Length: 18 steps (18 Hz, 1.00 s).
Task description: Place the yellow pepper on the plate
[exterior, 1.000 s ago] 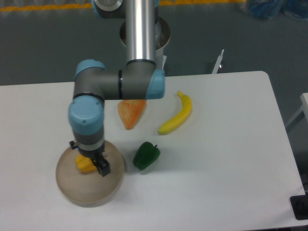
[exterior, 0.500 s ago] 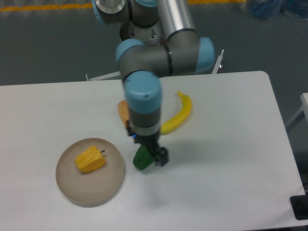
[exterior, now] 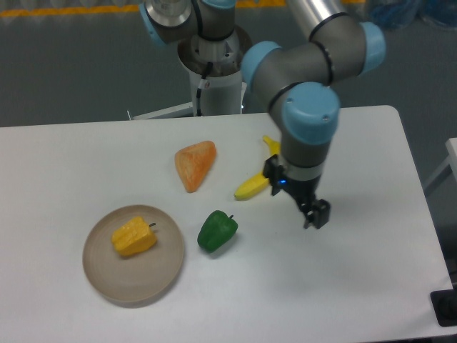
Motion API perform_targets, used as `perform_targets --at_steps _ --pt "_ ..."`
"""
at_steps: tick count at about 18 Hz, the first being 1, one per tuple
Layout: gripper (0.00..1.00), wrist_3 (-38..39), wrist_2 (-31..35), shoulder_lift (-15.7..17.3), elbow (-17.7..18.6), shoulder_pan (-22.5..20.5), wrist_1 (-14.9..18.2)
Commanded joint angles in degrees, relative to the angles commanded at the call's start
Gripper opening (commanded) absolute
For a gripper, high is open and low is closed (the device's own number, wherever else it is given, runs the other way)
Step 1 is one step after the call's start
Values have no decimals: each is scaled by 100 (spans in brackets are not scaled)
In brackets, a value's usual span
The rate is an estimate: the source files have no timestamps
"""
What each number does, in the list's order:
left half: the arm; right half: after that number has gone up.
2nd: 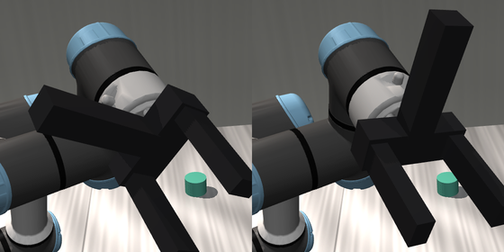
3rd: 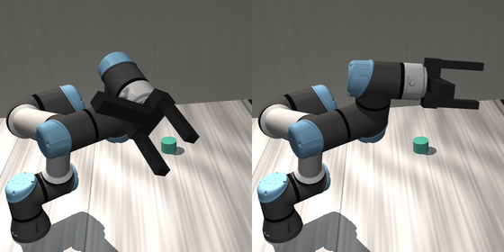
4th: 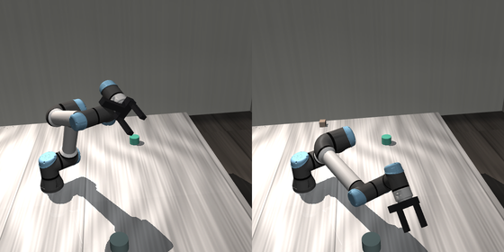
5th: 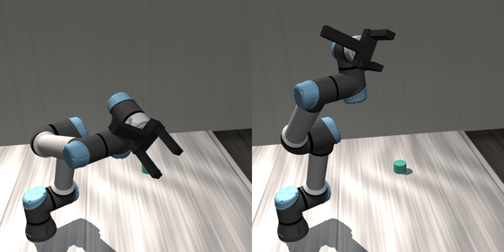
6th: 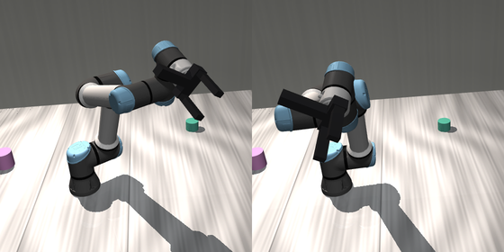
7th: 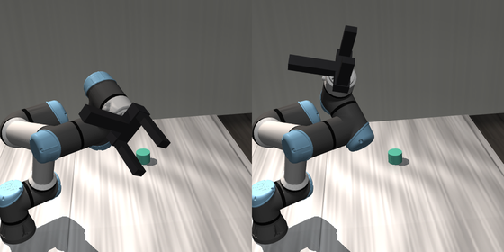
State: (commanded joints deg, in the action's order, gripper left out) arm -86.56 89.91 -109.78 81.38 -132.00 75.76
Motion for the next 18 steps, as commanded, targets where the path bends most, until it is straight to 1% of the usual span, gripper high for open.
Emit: perform_targets --at_steps 4,8,18 --pt "100 -37 0 -17 9 -18 -9" --pt "100 -256 18 -17 62 -71 -9" --pt "100 -248 18 -17 132 -62 -35"
